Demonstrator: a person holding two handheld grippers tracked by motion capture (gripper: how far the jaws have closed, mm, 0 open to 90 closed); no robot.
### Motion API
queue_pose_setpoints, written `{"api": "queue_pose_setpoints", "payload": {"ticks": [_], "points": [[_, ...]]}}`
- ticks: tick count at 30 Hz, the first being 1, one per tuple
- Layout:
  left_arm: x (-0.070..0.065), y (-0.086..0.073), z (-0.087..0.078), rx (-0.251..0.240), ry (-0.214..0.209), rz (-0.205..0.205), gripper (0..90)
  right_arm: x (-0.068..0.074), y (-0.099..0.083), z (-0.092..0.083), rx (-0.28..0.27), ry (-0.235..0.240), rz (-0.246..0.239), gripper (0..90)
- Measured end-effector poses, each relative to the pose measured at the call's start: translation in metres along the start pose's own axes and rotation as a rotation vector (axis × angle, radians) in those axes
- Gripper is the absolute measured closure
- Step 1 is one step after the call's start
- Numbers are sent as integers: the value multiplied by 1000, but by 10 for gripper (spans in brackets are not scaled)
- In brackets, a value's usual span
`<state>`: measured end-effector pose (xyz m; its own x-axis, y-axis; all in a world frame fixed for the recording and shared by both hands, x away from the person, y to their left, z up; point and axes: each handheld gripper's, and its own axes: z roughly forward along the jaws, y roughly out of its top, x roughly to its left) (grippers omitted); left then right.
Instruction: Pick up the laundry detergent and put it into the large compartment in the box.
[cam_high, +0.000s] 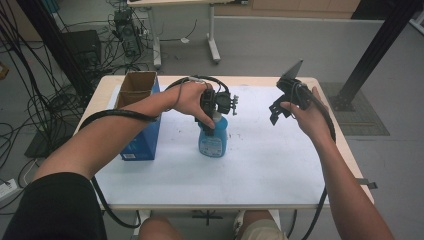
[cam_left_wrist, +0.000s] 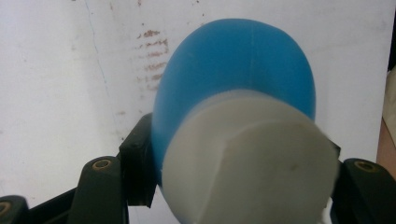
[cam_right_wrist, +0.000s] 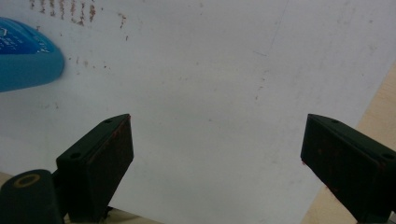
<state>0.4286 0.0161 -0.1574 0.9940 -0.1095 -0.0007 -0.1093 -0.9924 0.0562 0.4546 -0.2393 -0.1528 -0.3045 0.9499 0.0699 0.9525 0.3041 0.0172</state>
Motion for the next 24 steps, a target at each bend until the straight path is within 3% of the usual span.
{"api": "queue_pose_setpoints", "payload": {"ticks": [24], "points": [[-1, 2, 0, 5, 2, -7, 373, 2, 1, 1, 2, 2, -4, 91]]}}
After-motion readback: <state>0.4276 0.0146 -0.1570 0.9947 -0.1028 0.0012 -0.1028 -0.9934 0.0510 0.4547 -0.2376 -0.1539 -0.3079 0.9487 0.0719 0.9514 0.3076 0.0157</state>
